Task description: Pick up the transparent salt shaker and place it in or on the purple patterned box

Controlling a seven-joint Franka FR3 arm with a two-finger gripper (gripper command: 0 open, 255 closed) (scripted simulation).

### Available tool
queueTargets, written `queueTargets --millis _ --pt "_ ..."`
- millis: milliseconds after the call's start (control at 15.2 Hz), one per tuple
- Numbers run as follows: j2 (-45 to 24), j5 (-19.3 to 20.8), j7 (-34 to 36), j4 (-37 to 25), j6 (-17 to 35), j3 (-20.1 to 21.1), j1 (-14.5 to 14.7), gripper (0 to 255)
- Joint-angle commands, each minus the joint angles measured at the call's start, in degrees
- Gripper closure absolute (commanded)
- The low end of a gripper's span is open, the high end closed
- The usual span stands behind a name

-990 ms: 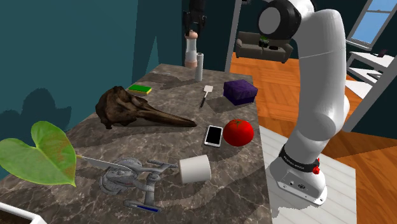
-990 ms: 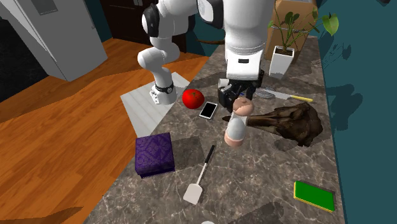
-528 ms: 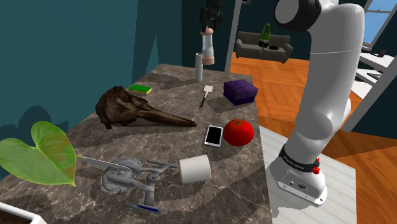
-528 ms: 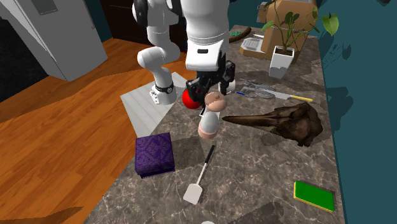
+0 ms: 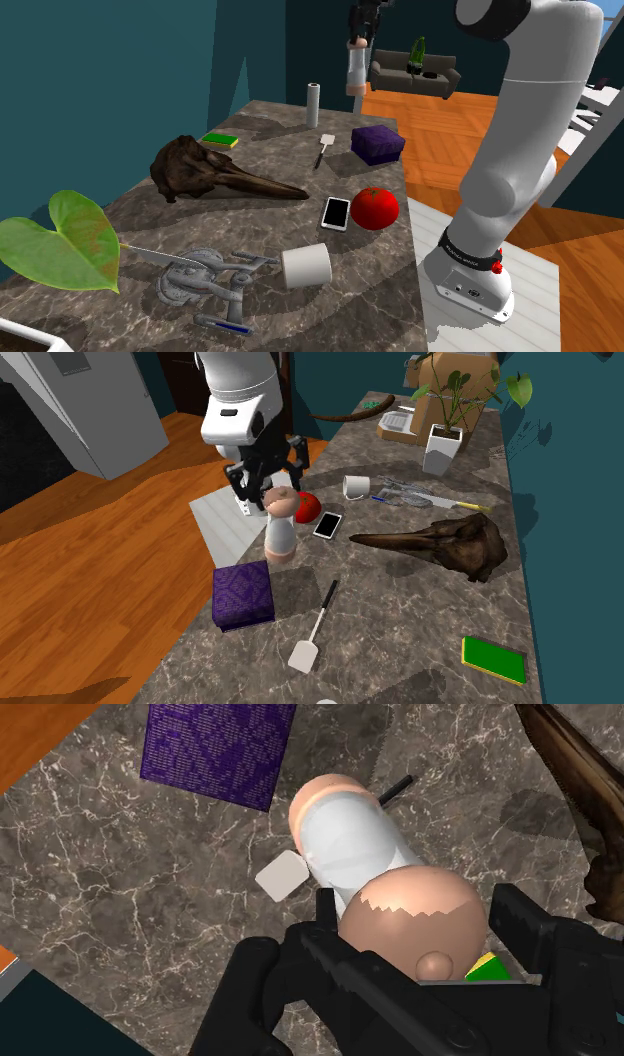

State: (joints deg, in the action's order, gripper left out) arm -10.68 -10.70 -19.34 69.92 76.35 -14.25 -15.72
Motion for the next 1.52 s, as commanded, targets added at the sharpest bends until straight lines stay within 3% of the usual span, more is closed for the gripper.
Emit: queueTargets --millis 0,594,1452 --pt "0.6 0.1 -2.6 0.0 -1.0 -1.1 -1.6 255" --pt "0.5 0.1 -13.6 -4.0 -6.5 -5.7 -8.7 255" --pt "6.4 2.4 -13.7 14.1 6.1 -5.0 -7.0 255"
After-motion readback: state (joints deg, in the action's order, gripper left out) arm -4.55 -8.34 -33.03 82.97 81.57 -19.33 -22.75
